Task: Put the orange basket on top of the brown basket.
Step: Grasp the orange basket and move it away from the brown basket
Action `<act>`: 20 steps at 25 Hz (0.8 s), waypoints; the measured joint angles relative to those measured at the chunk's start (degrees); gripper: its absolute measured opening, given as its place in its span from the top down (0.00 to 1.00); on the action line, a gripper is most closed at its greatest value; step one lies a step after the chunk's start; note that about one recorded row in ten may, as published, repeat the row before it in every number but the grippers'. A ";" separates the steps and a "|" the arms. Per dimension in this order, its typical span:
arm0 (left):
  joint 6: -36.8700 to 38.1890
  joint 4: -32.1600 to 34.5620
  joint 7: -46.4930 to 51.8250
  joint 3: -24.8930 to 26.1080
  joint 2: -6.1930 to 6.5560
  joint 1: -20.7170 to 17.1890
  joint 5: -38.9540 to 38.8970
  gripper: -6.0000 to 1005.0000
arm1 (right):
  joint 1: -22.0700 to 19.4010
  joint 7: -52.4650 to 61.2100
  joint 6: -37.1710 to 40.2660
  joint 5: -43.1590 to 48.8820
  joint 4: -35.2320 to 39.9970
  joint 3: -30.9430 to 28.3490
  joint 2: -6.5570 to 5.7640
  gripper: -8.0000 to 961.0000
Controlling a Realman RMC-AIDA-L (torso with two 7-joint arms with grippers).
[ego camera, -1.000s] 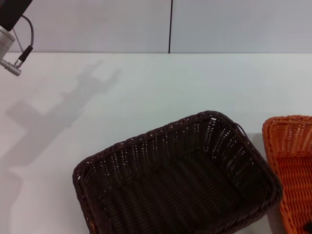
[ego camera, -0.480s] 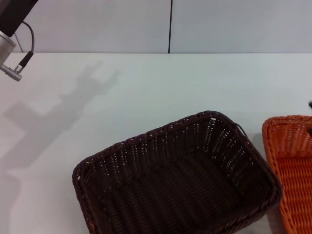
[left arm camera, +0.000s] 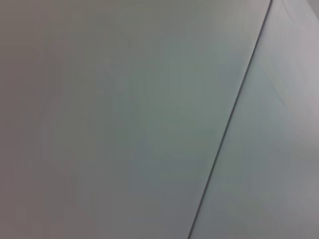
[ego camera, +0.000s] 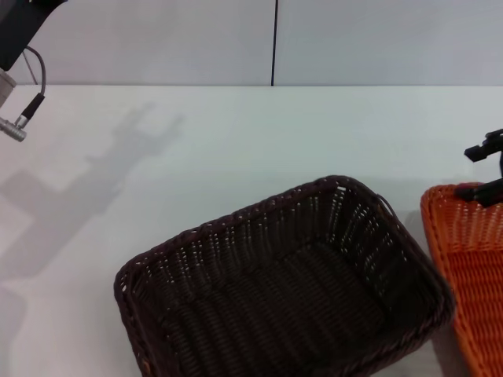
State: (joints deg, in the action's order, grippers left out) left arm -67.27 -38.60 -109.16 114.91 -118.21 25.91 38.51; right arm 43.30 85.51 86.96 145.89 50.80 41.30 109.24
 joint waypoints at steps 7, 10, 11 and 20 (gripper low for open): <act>0.50 1.44 0.00 1.10 0.08 1.09 0.10 0.17 | 2.34 -0.72 -3.37 0.55 -5.29 3.76 0.04 0.36; 0.78 1.51 0.00 1.38 0.09 1.23 0.19 0.17 | 2.72 -0.75 -3.54 0.54 -5.89 4.91 0.19 0.36; 0.93 1.54 0.00 1.44 0.09 1.24 0.11 0.17 | 2.80 -0.76 -3.84 0.53 -6.27 5.37 0.22 0.36; 1.34 3.46 -0.19 2.96 0.09 1.96 0.24 0.17 | 1.86 -0.80 -6.89 0.44 -6.11 5.52 0.36 0.45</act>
State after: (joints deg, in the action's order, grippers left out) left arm -65.93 -35.14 -109.35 117.87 -118.12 27.88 38.75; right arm 45.16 84.72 80.07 146.32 44.69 46.81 109.60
